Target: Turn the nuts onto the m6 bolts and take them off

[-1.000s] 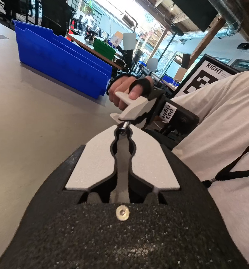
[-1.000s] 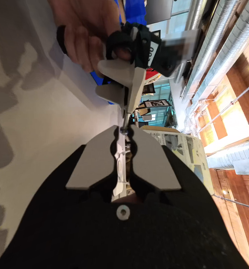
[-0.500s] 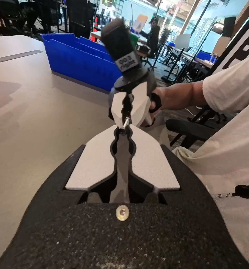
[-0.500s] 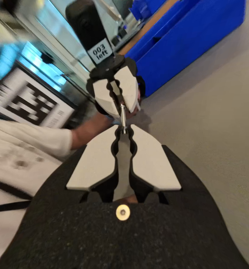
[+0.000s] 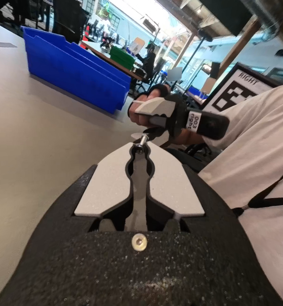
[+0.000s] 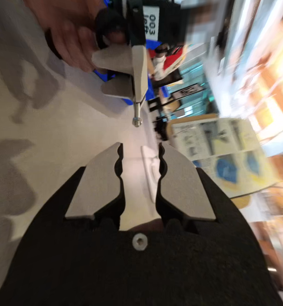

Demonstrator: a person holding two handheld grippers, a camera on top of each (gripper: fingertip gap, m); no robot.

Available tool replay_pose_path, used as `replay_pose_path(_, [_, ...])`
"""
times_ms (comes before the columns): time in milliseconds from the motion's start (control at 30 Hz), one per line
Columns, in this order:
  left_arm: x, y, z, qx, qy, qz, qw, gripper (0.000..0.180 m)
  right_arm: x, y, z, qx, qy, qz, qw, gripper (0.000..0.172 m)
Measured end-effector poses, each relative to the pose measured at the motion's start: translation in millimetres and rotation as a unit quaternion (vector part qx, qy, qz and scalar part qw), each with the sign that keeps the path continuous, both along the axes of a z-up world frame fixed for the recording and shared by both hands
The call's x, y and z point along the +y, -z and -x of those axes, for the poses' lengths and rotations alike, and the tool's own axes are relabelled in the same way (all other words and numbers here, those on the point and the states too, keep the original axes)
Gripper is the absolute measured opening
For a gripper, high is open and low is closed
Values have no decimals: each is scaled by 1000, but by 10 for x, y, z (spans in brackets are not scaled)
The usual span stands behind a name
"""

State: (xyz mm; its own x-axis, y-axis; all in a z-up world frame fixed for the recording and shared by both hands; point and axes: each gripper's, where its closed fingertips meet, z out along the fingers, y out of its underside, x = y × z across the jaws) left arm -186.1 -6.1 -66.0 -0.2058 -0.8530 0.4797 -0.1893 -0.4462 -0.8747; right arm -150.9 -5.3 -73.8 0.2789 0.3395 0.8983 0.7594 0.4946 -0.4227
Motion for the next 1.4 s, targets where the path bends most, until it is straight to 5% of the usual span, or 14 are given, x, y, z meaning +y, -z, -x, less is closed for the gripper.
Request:
replay_pose_path(167, [10, -30, 16, -12, 9, 30, 999, 10, -58, -132, 205, -57, -19, -73, 995, 41])
replay_pose_path(333, [-35, -34, 5, -14, 15, 22, 1000, 10, 30, -48, 308, -56, -22, -37, 998, 10])
replay_pose_path(433, [-64, -59, 17, -19, 14, 0, 1000, 10, -8, -86, 325, 47, -53, 88, 994, 10])
replay_pose_path(500, [-49, -40, 3, -9, -7, -42, 999, 10, -5, -43, 321, 122, -69, 216, 966, 10])
replay_pose_path(600, [-38, -13, -12, 2, -30, -96, 995, 10, -61, 4, 343, 265, -107, 450, 846, 10])
replay_pose_path(767, [-3, 35, -58, 27, -65, -161, 984, 10, -68, -60, 321, 465, -159, 717, 494, 10])
replay_pose_path(833, [15, 48, -63, 35, -74, -173, 982, 10, -67, -43, 319, 494, -162, 750, 409, 10])
replay_pose_path(867, [10, 33, -63, 31, -74, -171, 982, 10, -82, -55, 322, 504, -169, 751, 392, 10])
replay_pose_path(900, [9, 14, -60, 26, -74, -166, 983, 10, -106, -82, 321, 514, -180, 740, 395, 13])
replay_pose_path(967, [28, -19, -43, 19, -74, -153, 985, 10, -187, -96, 314, 518, -191, 708, 440, 45])
replay_pose_path(1100, [124, -57, 5, 0, -79, -92, 993, 10, -277, 71, 177, 477, -171, 589, 629, 55])
replay_pose_path(1167, [188, -57, 9, -6, -86, -54, 995, 10, -254, 23, 38, 476, -167, 517, 692, 46])
replay_pose_path(1300, [204, -73, -19, -17, -80, -14, 997, 10, -108, -20, -119, 466, -152, 482, 726, 39])
replay_pose_path(1400, [131, -61, -75, -12, -68, -21, 997, 10, -45, -37, -104, 464, -164, 498, 714, 37])
